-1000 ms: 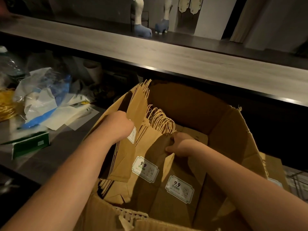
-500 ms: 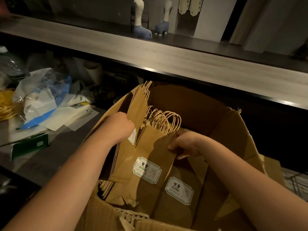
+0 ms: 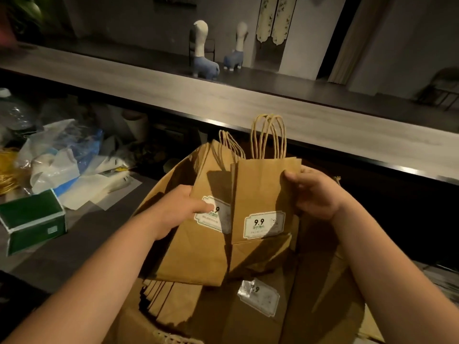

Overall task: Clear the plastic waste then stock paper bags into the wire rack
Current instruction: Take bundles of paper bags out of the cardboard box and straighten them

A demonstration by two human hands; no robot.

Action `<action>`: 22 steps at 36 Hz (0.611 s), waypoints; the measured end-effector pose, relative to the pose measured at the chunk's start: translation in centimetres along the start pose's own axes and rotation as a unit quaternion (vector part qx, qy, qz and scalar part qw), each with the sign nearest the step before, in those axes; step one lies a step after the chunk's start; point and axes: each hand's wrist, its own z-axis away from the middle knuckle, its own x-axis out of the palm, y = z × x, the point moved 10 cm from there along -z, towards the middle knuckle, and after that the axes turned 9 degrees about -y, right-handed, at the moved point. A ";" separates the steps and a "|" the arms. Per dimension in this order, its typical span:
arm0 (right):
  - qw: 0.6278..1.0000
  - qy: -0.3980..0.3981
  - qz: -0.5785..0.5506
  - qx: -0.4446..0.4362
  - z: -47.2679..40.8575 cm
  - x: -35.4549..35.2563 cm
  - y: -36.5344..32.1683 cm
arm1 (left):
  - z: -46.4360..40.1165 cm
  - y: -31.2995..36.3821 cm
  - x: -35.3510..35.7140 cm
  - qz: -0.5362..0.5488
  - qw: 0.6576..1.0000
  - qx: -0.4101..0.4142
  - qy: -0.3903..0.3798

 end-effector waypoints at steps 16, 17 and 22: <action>0.971 0.220 -0.017 -0.093 4.8 -1.7 0.7 | 0.2 2.9 8.9 -0.029 0.996 0.080 -0.005; 0.968 0.231 -0.008 -0.097 5.1 -1.7 0.5 | 0.2 2.8 8.9 -0.023 0.997 0.076 0.006; 0.959 0.232 0.036 -0.157 6.7 -1.9 -2.3 | -0.7 3.9 8.6 -0.011 0.997 0.069 0.030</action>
